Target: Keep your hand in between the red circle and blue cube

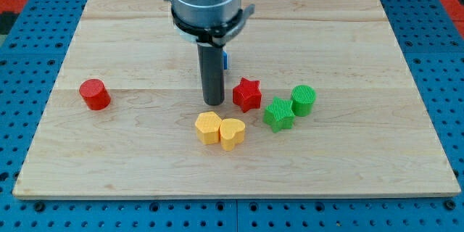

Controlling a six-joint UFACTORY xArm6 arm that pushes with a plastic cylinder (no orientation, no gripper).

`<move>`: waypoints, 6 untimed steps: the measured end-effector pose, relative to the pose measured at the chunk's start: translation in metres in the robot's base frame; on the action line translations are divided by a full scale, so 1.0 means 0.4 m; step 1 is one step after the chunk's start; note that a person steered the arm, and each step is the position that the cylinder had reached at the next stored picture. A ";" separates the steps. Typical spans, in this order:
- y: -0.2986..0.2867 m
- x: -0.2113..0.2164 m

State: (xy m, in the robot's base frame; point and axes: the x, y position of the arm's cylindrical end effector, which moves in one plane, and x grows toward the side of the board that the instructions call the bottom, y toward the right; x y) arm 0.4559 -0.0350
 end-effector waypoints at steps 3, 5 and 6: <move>-0.023 -0.006; -0.255 -0.070; -0.418 -0.158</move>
